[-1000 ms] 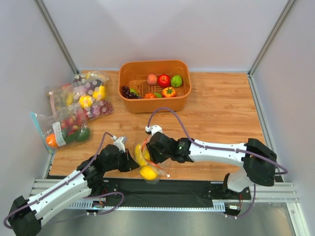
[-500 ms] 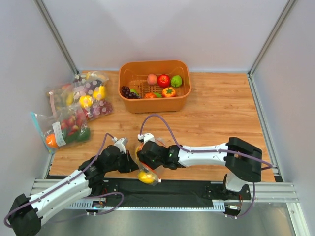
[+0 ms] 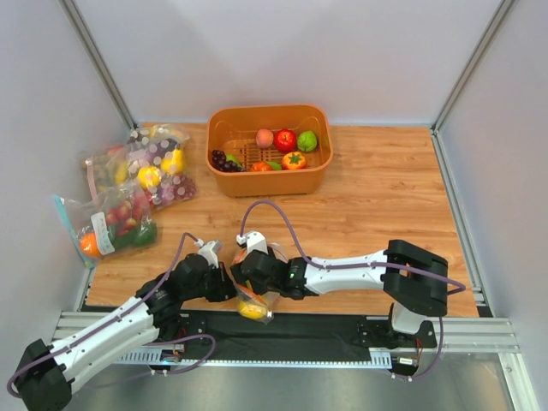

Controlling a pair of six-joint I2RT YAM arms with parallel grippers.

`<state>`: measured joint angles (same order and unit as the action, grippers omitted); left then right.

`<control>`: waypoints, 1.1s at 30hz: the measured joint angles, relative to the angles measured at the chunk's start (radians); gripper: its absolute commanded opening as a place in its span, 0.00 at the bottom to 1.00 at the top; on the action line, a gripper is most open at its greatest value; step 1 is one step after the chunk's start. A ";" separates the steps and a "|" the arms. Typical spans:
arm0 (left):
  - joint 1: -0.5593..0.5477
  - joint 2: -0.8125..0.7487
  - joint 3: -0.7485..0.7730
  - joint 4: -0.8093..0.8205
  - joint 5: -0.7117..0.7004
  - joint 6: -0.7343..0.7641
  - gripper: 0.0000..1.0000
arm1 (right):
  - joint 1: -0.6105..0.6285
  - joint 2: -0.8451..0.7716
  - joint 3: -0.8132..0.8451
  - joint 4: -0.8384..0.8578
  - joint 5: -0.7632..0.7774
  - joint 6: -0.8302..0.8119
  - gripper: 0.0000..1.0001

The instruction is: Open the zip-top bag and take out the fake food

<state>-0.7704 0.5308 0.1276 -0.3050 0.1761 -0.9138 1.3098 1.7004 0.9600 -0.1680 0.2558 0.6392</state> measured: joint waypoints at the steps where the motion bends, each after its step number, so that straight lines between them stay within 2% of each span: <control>1: 0.000 -0.007 -0.001 -0.002 0.000 0.000 0.00 | 0.000 0.000 0.000 0.009 0.010 -0.008 0.81; 16: 0.012 -0.023 -0.010 -0.063 -0.053 0.003 0.00 | 0.006 0.072 -0.006 0.166 0.048 -0.141 0.77; 17: 0.013 -0.024 -0.011 -0.066 -0.059 0.003 0.00 | 0.006 0.079 -0.006 0.176 0.048 -0.143 0.76; 20: 0.013 -0.029 -0.011 -0.066 -0.061 0.002 0.00 | 0.004 0.091 -0.006 0.198 0.065 -0.158 0.60; 21: 0.012 -0.036 -0.011 -0.064 -0.053 0.002 0.00 | 0.001 0.097 -0.006 0.210 0.071 -0.160 0.51; 24: 0.012 -0.056 -0.011 -0.064 -0.053 0.002 0.00 | -0.002 0.100 -0.012 0.231 0.092 -0.164 0.38; 27: 0.012 -0.061 -0.011 -0.064 -0.051 0.002 0.00 | -0.002 0.093 -0.037 0.256 0.105 -0.164 0.36; 33: 0.011 -0.086 -0.011 -0.061 -0.037 0.000 0.00 | -0.004 -0.013 -0.120 0.239 0.117 -0.158 0.36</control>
<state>-0.7597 0.4446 0.1169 -0.3660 0.1394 -0.9138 1.3060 1.6878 0.8402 0.0708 0.3725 0.4816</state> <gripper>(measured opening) 0.006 0.626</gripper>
